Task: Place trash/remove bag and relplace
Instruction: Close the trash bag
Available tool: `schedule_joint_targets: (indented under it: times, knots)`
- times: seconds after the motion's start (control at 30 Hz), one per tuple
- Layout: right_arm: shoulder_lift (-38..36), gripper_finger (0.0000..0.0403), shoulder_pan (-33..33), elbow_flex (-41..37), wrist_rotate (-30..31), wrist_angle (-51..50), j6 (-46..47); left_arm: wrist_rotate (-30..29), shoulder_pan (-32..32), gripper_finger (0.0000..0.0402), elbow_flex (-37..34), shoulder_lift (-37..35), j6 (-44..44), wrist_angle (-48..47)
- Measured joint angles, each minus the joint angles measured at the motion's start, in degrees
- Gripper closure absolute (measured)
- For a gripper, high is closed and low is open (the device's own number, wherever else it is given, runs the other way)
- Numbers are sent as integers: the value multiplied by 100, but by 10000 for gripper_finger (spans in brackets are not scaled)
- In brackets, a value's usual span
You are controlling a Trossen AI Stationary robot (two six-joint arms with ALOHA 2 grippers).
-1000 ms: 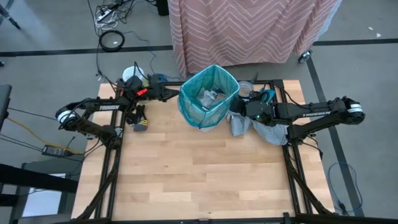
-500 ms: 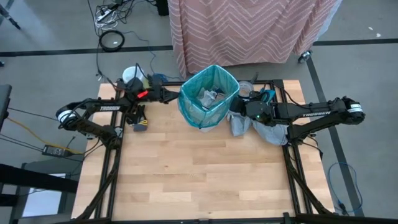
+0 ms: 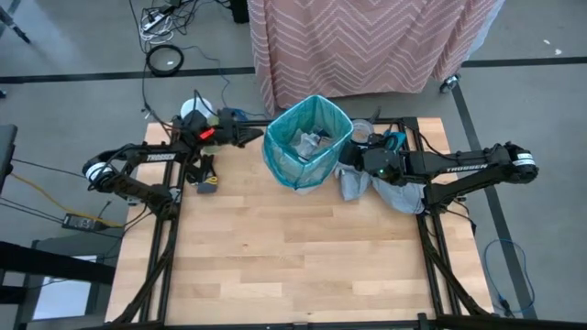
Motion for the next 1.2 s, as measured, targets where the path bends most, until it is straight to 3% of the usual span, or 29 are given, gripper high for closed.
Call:
schedule_joint_targets:
  times: [0.53, 1.2]
  knots:
    - [0, 403, 0, 0, 17, 19, -2, 249, -150, 255, 0, 0, 421, -458]
    - [0, 403, -68, 0, 13, 17, -52, 28, -480, 255, 0, 0, 415, -203]
